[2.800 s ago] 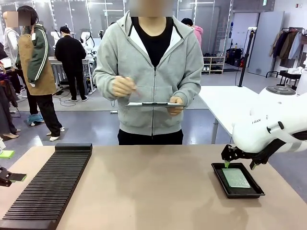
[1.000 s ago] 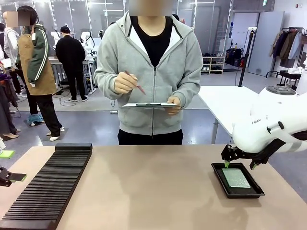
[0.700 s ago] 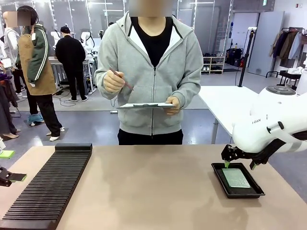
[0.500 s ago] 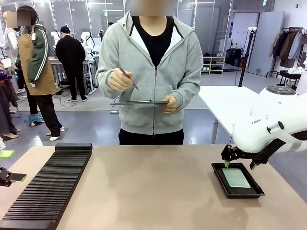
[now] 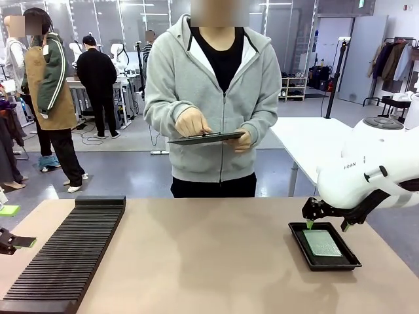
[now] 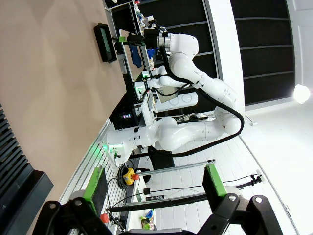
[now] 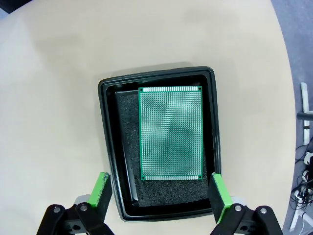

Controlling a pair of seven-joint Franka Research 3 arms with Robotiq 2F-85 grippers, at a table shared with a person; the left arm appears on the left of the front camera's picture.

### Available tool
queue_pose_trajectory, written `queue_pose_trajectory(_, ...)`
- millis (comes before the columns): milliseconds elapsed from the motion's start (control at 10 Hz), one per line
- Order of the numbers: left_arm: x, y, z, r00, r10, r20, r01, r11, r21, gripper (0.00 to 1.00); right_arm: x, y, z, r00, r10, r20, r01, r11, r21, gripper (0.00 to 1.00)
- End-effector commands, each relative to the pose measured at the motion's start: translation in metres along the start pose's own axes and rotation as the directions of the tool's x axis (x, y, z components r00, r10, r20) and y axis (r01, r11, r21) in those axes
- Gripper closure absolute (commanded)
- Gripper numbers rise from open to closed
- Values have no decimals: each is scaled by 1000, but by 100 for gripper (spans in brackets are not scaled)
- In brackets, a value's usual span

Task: Inspect the PCB.
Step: Place the Blank PCB in the ESD tray.

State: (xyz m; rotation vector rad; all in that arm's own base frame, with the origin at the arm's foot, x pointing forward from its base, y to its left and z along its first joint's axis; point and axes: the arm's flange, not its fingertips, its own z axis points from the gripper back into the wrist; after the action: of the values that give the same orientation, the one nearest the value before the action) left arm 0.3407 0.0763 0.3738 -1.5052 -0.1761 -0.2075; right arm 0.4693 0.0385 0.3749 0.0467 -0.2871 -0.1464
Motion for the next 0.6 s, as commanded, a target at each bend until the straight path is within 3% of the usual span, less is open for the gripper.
queue_pose_trajectory(0,1,0,-1,1000,3,2,-3,1000,-1,0,0,1,-1,1000,2,3,-2,1000,1,0)
queue_pose_trajectory(500,1,0,-1,1000,3,2,-3,1000,-1,0,0,1,-1,1000,2,3,-2,1000,1,0)
